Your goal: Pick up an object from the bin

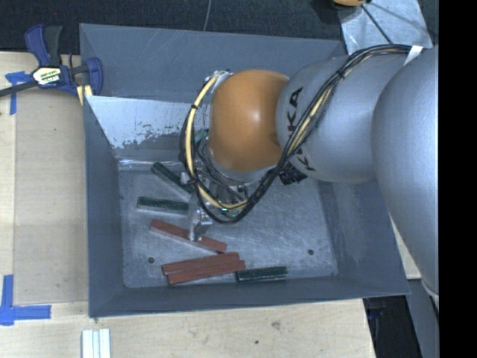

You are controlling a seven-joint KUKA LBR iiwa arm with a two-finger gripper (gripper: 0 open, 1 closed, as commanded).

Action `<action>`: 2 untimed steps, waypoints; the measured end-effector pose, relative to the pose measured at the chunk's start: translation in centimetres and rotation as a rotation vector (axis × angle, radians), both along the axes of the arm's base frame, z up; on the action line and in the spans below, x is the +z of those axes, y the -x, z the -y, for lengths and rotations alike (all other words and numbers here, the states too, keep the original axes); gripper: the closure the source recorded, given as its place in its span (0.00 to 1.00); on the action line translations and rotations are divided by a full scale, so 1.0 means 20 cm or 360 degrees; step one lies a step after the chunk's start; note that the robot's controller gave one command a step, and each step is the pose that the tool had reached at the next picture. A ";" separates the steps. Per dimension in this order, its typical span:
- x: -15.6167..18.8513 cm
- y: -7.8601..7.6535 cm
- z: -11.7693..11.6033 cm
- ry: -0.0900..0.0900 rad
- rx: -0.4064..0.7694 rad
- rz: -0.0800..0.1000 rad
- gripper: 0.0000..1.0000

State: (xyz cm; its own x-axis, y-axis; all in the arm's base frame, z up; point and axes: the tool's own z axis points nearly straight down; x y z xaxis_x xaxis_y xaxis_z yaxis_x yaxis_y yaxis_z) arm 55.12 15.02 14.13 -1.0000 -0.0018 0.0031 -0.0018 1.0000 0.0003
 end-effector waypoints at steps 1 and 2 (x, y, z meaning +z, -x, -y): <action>0.01 -0.01 0.00 -0.0001 -0.0003 0.0009 0.00; -0.25 -0.07 -0.07 -0.0002 -0.0177 0.0012 0.00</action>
Offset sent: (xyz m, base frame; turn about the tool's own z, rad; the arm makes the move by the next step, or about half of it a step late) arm 0.0167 0.0180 -0.0713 0.1450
